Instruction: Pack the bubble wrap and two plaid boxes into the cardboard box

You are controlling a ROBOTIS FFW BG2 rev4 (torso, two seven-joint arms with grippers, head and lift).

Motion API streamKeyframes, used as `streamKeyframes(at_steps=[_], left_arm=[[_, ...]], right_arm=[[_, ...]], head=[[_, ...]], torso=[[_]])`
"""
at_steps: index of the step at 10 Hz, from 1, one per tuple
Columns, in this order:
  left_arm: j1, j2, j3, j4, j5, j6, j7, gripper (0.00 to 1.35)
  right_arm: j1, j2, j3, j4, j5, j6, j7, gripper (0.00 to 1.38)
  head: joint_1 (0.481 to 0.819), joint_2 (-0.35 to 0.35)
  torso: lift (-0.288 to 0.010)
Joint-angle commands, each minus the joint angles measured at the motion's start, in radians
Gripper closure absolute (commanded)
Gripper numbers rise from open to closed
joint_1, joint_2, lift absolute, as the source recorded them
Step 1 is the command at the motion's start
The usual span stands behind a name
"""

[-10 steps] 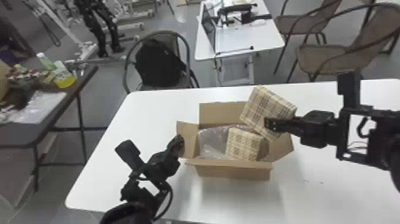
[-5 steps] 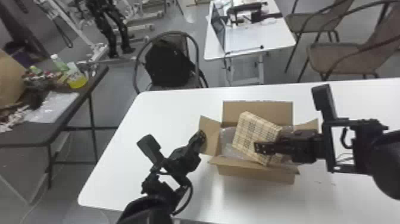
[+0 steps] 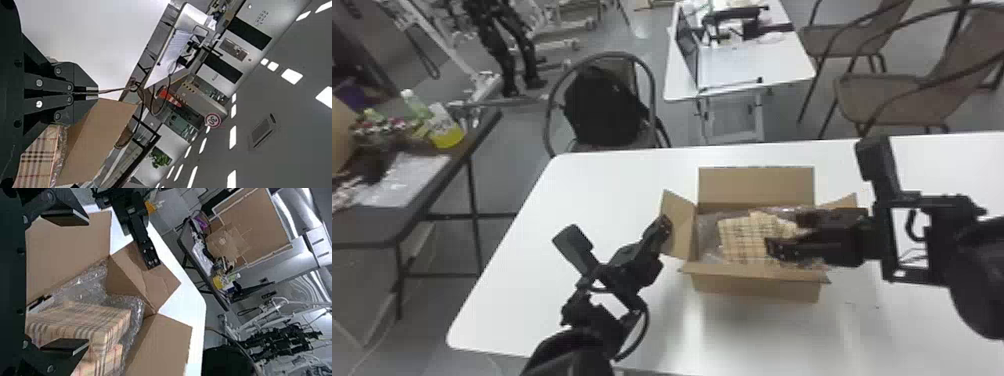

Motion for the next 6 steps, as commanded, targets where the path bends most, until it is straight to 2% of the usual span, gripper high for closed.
streamKeyframes(at_steps=[1, 3, 4, 5, 6], left_arm=[[0.000, -0.003, 0.011, 0.000, -0.004, -0.005, 0.002, 1.21], [0.025, -0.003, 0.069, 0.000, -0.007, -0.034, 0.008, 1.21], [0.037, -0.003, 0.120, 0.002, -0.033, -0.065, 0.025, 1.21], [0.040, -0.003, 0.193, 0.006, -0.079, -0.089, 0.046, 1.21], [0.029, -0.003, 0.253, 0.041, -0.090, -0.161, 0.087, 1.21]], right_arm=[[0.101, 0.002, -0.075, -0.125, 0.218, -0.110, -0.003, 0.11], [0.338, 0.002, -0.207, -0.181, 0.192, -0.416, -0.121, 0.11], [0.448, 0.002, -0.254, -0.201, 0.173, -0.498, -0.174, 0.11], [0.516, 0.002, -0.272, -0.209, 0.127, -0.500, -0.229, 0.11], [0.531, 0.002, -0.274, -0.203, 0.101, -0.497, -0.232, 0.11]], head=[[0.695, 0.275], [0.695, 0.205], [0.695, 0.190], [0.695, 0.193], [0.695, 0.220]], torso=[[-0.087], [-0.087], [-0.087], [-0.087], [-0.087]])
